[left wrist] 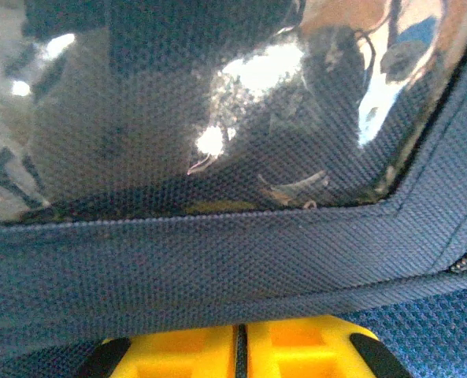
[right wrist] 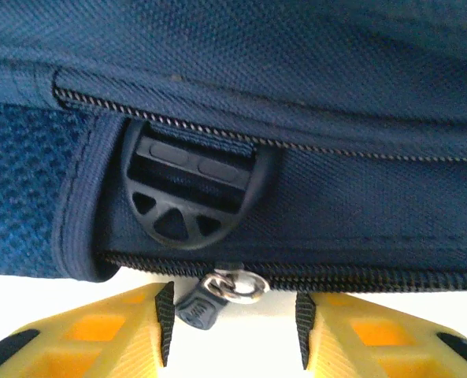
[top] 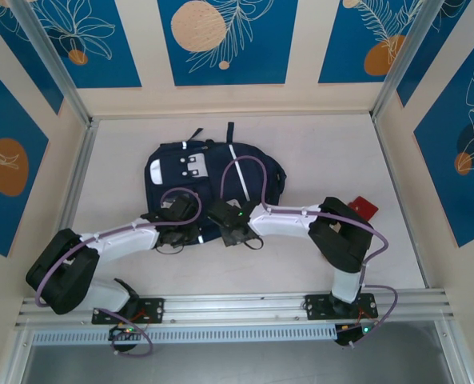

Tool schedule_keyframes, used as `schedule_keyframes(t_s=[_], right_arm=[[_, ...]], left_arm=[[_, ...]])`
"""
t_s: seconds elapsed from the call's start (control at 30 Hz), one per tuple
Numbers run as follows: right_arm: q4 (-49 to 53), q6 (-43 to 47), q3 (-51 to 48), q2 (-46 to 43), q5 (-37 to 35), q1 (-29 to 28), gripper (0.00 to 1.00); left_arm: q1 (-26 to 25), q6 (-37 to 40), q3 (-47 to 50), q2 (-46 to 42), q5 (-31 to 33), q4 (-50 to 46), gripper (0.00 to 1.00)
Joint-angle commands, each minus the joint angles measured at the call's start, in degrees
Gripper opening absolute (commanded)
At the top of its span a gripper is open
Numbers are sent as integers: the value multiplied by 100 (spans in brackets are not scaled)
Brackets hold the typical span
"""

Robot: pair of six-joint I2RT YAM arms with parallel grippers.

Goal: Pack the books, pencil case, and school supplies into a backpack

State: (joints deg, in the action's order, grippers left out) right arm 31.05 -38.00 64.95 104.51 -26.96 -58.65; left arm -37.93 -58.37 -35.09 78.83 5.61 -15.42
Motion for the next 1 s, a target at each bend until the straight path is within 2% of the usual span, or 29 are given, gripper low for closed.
schedule_keyframes(t_s=[0.0, 0.1, 0.13, 0.23, 0.4, 0.47, 0.6, 0.67, 0.8, 0.97], right_arm=[[129, -238, 197, 116, -155, -65, 50], [252, -377, 228, 162, -304, -76, 49], [346, -447, 239, 174, -393, -79, 46], [543, -480, 261, 176, -552, -92, 29], [631, -339, 264, 208, -623, -177, 18], [609, -292, 262, 253, -613, -197, 17], [545, -133, 308, 376, -548, -225, 24], [540, -85, 339, 412, -517, -234, 23], [698, -221, 356, 348, -629, -245, 12], [1223, -699, 205, 12, -1208, -230, 6]], left_arm=[[146, 71, 212, 183, 205, -775, 11], [147, 65, 222, 181, 213, -776, 11], [149, 70, 222, 181, 213, -772, 11], [149, 66, 229, 169, 222, -779, 11], [146, 80, 234, 170, 239, -789, 11], [146, 80, 232, 170, 239, -779, 11], [147, 80, 226, 168, 239, -789, 11], [147, 88, 222, 169, 246, -798, 11], [147, 70, 228, 179, 282, -843, 11], [147, -20, 256, 285, 421, -1022, 11]])
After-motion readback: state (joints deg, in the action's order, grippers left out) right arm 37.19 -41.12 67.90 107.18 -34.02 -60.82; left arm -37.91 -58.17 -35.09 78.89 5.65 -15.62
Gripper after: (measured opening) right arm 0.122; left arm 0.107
